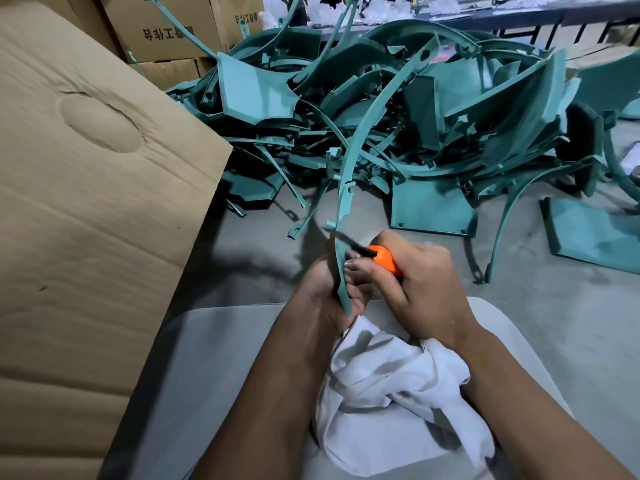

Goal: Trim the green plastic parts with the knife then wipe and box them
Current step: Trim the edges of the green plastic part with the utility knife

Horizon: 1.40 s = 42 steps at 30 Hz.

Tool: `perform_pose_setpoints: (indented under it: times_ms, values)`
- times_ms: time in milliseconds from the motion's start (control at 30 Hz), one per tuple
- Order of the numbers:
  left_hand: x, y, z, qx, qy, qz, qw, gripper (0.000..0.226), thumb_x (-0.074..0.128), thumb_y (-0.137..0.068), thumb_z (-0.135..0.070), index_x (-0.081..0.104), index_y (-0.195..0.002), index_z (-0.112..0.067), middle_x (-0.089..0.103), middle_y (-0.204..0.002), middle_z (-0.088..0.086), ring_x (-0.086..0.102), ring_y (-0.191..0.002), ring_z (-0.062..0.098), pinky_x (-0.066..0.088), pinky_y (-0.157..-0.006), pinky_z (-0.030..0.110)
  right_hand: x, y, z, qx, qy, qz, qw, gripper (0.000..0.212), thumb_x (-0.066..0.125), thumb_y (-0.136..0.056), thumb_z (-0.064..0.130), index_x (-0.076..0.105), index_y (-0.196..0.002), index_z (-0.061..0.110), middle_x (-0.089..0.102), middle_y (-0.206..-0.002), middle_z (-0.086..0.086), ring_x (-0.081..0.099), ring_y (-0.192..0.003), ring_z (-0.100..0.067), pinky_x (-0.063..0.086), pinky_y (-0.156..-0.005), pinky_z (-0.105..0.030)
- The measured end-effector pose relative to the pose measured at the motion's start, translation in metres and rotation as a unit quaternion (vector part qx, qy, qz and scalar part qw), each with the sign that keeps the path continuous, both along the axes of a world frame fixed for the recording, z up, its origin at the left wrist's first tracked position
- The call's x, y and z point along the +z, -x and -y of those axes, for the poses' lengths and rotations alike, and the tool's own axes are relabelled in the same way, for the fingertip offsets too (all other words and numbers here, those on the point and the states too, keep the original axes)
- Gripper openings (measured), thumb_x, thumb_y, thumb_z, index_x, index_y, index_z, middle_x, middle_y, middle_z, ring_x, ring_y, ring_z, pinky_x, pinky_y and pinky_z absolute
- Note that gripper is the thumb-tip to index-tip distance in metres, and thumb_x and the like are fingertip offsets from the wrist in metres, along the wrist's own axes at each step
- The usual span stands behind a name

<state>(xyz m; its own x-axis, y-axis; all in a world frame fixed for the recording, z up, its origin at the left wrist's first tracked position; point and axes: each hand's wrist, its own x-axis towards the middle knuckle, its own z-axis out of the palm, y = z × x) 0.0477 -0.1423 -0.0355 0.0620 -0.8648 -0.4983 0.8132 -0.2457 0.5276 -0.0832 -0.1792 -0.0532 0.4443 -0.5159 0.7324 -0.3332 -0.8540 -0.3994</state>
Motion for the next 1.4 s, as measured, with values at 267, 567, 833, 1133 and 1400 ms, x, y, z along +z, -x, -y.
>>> perform_pose_setpoints:
  times_ms: [267,567,833,1133,1400]
  values:
    - [0.005,-0.011,0.002,0.006,0.014,0.015,1.000,0.055,0.034,-0.112,-0.037,0.051,-0.069,-0.007,0.039,-0.045,-0.003,0.037,-0.027,0.002,0.029,-0.027,0.014,0.001,0.010,0.010,-0.053,0.021,0.007,0.998,0.046,0.046,-0.105,0.054,0.051,-0.083,0.015,0.028,-0.060,0.019,0.035,-0.058,-0.013,0.027,-0.054,-0.019]
    - [0.014,-0.028,-0.001,0.196,0.101,0.162,0.962,0.033,0.051,-0.105,-0.026,0.062,-0.130,-0.007,0.073,-0.096,0.009,0.069,-0.069,0.017,0.052,-0.054,0.022,0.001,0.016,0.010,-0.069,-0.027,0.092,0.993,0.026,0.044,-0.109,0.034,0.055,-0.100,0.012,0.039,-0.061,0.014,0.044,-0.053,-0.008,0.030,-0.053,-0.024]
    - [0.013,-0.023,0.003,0.297,0.096,0.225,0.923,0.032,0.055,-0.105,-0.020,0.058,-0.128,0.001,0.072,-0.113,0.021,0.071,-0.089,0.028,0.057,-0.062,0.029,-0.001,0.007,0.008,-0.111,-0.003,0.051,0.992,0.018,0.044,-0.107,0.038,0.050,-0.106,0.020,0.045,-0.065,0.007,0.043,-0.062,-0.020,0.024,-0.056,-0.034]
    - [0.012,-0.010,0.007,0.294,0.052,0.199,0.933,0.029,0.057,-0.105,-0.024,0.060,-0.125,-0.004,0.072,-0.115,0.018,0.070,-0.097,0.030,0.055,-0.082,0.038,-0.005,0.003,0.011,-0.129,0.020,0.016,0.991,0.026,0.044,-0.107,0.045,0.050,-0.105,0.020,0.038,-0.068,0.013,0.045,-0.068,-0.020,0.024,-0.053,-0.033]
    - [0.012,-0.021,0.005,0.308,0.025,0.209,0.928,0.030,0.058,-0.104,-0.022,0.059,-0.126,-0.002,0.071,-0.115,0.021,0.072,-0.099,0.035,0.060,-0.080,0.040,-0.003,0.007,0.008,-0.065,0.033,-0.085,0.994,0.027,0.048,-0.105,0.048,0.056,-0.107,0.023,0.054,-0.067,0.007,0.046,-0.056,-0.021,0.025,-0.055,-0.029]
